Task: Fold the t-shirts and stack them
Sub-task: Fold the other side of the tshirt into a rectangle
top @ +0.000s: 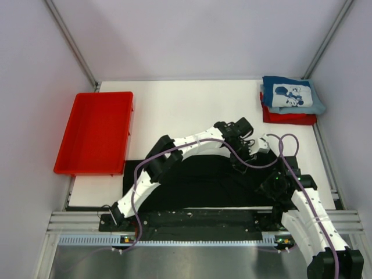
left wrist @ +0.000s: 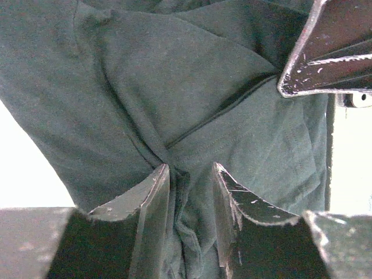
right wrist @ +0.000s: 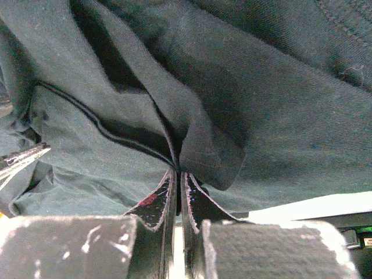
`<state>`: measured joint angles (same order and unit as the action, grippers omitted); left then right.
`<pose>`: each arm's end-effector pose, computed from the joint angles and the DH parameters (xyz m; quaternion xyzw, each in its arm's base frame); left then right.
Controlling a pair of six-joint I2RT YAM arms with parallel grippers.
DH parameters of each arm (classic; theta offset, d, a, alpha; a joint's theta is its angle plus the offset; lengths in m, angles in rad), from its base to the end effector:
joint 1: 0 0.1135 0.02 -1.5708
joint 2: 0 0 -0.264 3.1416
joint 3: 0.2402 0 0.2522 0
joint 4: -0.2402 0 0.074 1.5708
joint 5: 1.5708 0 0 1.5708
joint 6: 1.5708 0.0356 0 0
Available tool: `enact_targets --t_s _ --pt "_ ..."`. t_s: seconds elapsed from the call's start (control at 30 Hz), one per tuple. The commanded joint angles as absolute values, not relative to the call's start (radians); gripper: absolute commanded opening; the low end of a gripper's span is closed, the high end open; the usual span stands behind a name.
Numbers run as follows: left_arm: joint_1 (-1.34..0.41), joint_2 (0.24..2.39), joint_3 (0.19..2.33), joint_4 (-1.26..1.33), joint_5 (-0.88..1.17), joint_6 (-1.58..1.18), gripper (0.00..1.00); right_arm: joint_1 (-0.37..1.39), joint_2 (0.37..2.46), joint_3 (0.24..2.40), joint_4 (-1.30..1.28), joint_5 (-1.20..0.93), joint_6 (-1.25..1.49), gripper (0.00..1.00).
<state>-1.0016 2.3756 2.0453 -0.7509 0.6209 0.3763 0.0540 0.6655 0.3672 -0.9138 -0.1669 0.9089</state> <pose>0.2573 -0.4406 0.1830 0.6444 0.6660 -0.3530 0.1284 0.1019 0.0114 0.1597 0.3930 0.8985 0.1550 0.1196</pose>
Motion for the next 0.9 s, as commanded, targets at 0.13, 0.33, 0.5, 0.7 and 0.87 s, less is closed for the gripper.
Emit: enact_targets --t_s 0.13,0.33,0.5,0.7,0.87 --pt "-1.017 2.327 2.114 -0.86 0.718 0.512 0.41 0.051 0.657 0.373 -0.916 -0.195 0.908 0.0" --pt "-1.005 2.329 2.106 -0.841 0.632 0.503 0.46 0.051 0.638 0.483 -1.02 -0.196 0.868 0.33" --pt "-0.956 2.289 2.118 -0.789 0.539 0.442 0.53 0.052 0.577 0.673 -1.062 -0.156 0.752 0.5" --pt "-0.888 2.217 2.073 -0.776 0.425 0.39 0.53 0.055 0.774 0.684 -0.896 -0.169 0.686 0.1" --pt "-0.862 2.128 1.863 -0.739 0.442 0.402 0.48 0.084 0.985 0.678 -0.799 -0.118 0.635 0.0"
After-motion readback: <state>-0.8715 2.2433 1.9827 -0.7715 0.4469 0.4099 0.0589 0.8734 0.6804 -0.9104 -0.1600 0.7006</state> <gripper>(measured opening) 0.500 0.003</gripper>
